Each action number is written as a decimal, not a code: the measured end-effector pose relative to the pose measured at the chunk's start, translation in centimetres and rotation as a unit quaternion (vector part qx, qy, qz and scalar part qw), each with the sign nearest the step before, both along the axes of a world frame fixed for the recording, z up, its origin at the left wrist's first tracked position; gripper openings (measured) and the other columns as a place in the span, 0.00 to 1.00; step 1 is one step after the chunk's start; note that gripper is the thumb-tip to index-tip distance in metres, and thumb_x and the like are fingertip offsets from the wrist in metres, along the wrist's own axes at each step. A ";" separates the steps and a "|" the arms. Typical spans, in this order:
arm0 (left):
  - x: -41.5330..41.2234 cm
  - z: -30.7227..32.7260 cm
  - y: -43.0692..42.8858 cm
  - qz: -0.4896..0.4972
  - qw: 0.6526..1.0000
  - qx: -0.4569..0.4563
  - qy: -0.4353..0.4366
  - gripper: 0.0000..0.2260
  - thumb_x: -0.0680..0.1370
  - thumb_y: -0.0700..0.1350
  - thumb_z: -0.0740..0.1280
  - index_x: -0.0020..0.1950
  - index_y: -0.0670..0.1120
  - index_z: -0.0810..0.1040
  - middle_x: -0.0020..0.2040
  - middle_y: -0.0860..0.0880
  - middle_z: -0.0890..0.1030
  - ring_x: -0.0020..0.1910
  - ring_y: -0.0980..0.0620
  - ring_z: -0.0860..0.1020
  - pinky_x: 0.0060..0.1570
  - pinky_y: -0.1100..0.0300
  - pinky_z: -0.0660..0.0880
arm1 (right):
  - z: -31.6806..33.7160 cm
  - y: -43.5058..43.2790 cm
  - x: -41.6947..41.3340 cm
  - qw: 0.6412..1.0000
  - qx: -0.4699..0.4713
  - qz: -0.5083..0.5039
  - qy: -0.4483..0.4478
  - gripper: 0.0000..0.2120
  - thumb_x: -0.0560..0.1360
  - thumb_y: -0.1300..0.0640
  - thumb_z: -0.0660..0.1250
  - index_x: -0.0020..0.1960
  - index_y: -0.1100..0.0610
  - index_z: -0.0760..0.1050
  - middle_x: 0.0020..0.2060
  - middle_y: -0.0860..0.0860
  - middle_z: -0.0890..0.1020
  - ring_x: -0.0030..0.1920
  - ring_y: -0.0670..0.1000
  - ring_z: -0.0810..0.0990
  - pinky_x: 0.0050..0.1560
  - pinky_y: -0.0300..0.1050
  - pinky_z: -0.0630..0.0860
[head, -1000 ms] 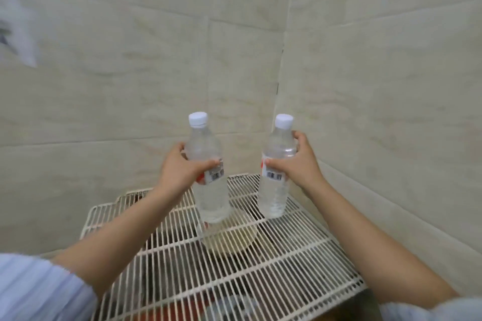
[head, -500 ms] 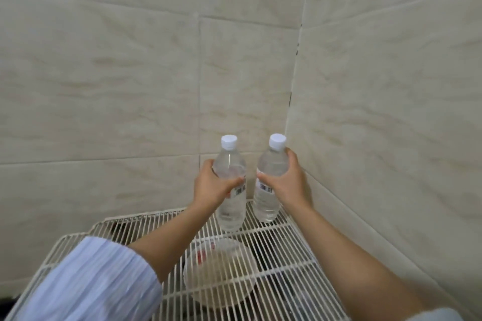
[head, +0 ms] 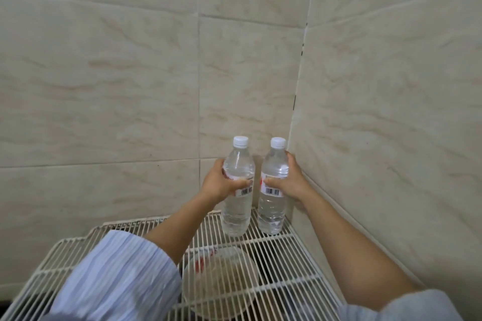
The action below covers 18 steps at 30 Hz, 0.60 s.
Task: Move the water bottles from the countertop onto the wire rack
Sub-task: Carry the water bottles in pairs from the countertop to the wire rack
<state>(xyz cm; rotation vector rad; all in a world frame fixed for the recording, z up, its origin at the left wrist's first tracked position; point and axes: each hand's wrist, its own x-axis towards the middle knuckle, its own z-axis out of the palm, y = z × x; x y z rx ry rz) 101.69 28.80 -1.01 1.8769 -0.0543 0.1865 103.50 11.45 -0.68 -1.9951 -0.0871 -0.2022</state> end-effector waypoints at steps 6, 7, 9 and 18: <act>0.0 0.4 1.0 -0.065 0.997 -0.031 0.041 0.31 0.67 0.38 0.74 0.66 0.45 0.65 0.53 0.44 0.77 0.52 0.47 0.76 0.41 0.60 0.75 | 0.5 -1.0 -0.8 0.996 0.059 0.046 0.038 0.41 0.66 0.72 0.70 0.71 0.52 0.54 0.61 0.57 0.74 0.61 0.58 0.74 0.62 0.57 0.72; 0.0 0.3 1.0 -0.070 0.996 -0.036 0.045 0.31 0.68 0.38 0.74 0.67 0.46 0.65 0.54 0.43 0.78 0.52 0.46 0.76 0.41 0.61 0.74 | 0.6 -1.0 -0.8 0.996 0.060 0.045 0.040 0.42 0.66 0.72 0.70 0.72 0.52 0.54 0.61 0.56 0.73 0.61 0.57 0.73 0.62 0.56 0.72; -0.1 0.0 0.7 -0.071 0.995 -0.049 0.049 0.31 0.69 0.39 0.73 0.69 0.47 0.63 0.58 0.41 0.77 0.55 0.45 0.76 0.46 0.58 0.74 | 0.6 -0.8 -0.9 0.996 0.073 0.033 0.045 0.42 0.65 0.72 0.71 0.71 0.52 0.54 0.61 0.55 0.74 0.61 0.57 0.74 0.62 0.57 0.72; -2.6 -1.7 2.6 -0.033 0.994 0.037 0.102 0.41 0.73 0.45 0.70 0.76 0.46 0.46 0.76 0.43 0.56 0.74 0.45 0.59 0.70 0.50 0.60 | -1.5 0.8 -5.7 0.981 -0.073 -0.175 -0.037 0.35 0.71 0.61 0.68 0.72 0.56 0.54 0.68 0.57 0.70 0.65 0.58 0.71 0.60 0.47 0.69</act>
